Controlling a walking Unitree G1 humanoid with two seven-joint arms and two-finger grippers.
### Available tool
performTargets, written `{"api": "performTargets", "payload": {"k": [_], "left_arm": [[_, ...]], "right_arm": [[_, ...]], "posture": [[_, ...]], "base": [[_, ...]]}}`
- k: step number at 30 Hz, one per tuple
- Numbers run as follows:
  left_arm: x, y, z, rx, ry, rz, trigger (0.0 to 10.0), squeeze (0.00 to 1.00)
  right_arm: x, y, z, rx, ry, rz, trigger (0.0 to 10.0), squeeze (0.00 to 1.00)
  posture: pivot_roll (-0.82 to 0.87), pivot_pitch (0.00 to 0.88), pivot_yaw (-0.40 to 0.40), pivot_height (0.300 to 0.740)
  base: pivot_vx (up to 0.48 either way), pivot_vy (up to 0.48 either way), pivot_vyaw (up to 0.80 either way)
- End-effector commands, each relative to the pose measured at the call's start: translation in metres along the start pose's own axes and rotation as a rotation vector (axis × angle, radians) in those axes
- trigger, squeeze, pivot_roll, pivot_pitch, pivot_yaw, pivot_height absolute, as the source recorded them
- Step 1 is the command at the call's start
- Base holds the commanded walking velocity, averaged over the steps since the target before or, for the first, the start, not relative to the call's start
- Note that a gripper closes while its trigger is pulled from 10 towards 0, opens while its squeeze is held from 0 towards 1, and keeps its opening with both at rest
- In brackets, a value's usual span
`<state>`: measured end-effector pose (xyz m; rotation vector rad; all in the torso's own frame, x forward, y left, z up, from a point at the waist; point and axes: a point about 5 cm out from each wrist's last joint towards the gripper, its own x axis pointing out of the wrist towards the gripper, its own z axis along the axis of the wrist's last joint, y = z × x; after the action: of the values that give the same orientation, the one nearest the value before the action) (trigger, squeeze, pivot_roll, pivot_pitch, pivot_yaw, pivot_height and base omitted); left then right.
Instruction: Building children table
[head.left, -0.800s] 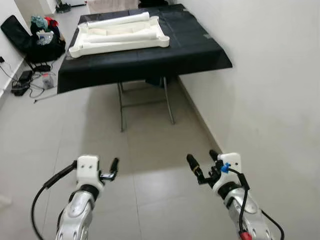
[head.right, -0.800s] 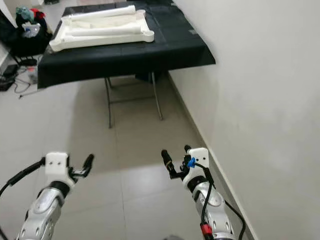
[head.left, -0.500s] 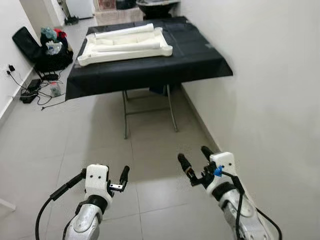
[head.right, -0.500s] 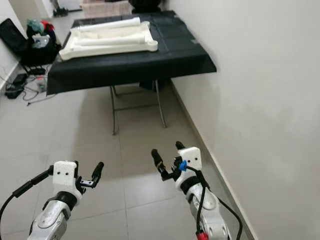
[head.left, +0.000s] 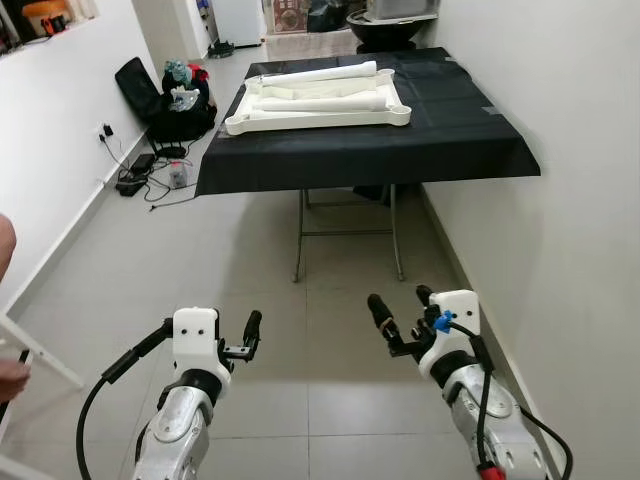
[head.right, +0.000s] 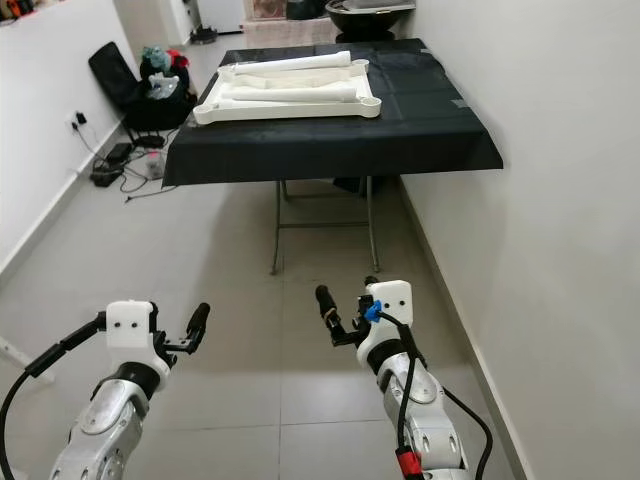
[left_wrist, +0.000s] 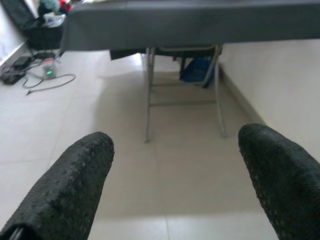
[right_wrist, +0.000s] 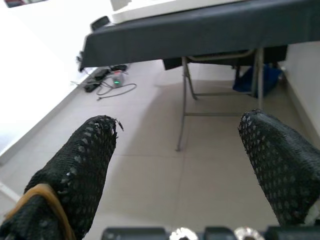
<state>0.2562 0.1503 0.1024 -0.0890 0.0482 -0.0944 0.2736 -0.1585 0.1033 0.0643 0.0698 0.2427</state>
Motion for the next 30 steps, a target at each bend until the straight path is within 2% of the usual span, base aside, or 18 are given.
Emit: {"api": "performTargets", "payload": {"k": [1,4,12,23,27,30], "left_arm": [[-0.001,0.006,-0.004,-0.003,0.034,0.021,10.0,0.00],[0.003,0.006,-0.002,-0.002,0.037,0.019,10.0,0.00],[0.011,0.006,0.005,0.001,0.039,0.021,10.0,0.00],[0.024,0.016,0.023,-0.014,0.016,0.003,10.0,0.00],[0.026,0.017,0.023,-0.016,0.018,0.003,10.0,0.00],[0.025,0.017,0.017,0.017,0.029,0.006,10.0,0.00]], "right_arm": [[0.003,0.001,-0.001,0.008,0.015,0.003,10.0,0.00],[0.008,0.002,0.002,-0.003,0.009,0.022,10.0,0.00],[0.014,-0.003,0.010,0.009,0.016,-0.010,10.0,0.00],[0.028,-0.004,0.025,0.034,-0.024,-0.025,10.0,0.00],[0.030,-0.002,0.026,0.040,-0.026,-0.019,10.0,0.00],[0.031,0.005,0.022,-0.026,-0.019,0.013,10.0,0.00]], "posture": [[-0.11,0.000,0.042,0.740],[-0.10,0.000,0.037,0.740],[-0.10,0.000,0.031,0.740],[-0.09,0.000,0.032,0.740],[-0.09,0.000,0.034,0.740],[-0.08,0.000,0.034,0.740]], "base": [[0.371,0.000,0.80],[0.409,0.000,0.80],[0.369,0.000,0.00],[0.329,0.000,0.00],[0.313,0.000,0.00],[0.304,0.000,0.00]]}}
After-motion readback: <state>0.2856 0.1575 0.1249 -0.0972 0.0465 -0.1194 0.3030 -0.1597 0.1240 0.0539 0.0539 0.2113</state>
